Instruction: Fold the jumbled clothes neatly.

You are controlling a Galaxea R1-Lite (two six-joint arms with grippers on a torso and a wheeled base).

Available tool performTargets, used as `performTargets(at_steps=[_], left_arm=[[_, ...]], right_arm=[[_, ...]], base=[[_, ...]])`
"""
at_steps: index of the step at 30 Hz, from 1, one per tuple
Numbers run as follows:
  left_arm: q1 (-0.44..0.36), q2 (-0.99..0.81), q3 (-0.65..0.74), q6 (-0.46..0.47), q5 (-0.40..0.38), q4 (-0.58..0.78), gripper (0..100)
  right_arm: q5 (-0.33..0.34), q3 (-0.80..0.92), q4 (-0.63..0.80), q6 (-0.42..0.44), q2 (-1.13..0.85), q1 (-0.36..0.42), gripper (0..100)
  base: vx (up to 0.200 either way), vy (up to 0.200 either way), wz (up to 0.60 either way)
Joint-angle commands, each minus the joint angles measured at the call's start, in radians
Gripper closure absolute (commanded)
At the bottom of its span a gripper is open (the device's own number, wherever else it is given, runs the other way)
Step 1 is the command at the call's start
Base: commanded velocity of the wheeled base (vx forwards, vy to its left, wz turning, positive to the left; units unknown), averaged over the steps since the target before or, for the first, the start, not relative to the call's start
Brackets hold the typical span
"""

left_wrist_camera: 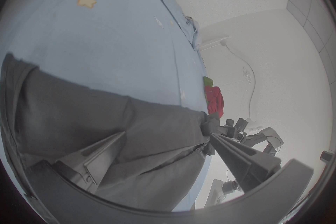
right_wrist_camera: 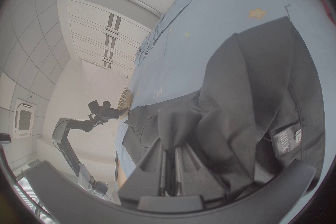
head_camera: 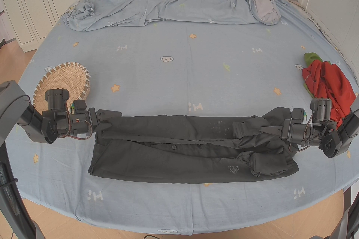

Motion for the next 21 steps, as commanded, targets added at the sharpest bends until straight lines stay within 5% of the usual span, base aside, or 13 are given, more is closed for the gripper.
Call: performTargets(at_steps=[1,18,19,21], left_arm=[[0.032,-0.050,-0.039,-0.004,-0.004,-0.004,0],[-0.141,-0.025,-0.098,-0.034,-0.008,-0.005,0],[-0.143,-0.024,-0.100,-0.034,-0.008,-0.005,0],[-0.143,-0.024,-0.101,-0.034,-0.008,-0.004,0]], right_arm=[[-0.002,-0.018,0.000,0.002,0.017,-0.001,100],[-0.038,-0.053,0.000,0.000,0.089,-0.010,100],[-0.038,-0.055,0.000,-0.001,0.083,-0.010,0],[-0.038,-0.058,0.000,0.000,0.069,-0.019,0]], base=[[0.000,0.000,0.00],[0.000,0.000,0.00],[0.000,0.000,0.00],[0.000,0.000,0.00]])
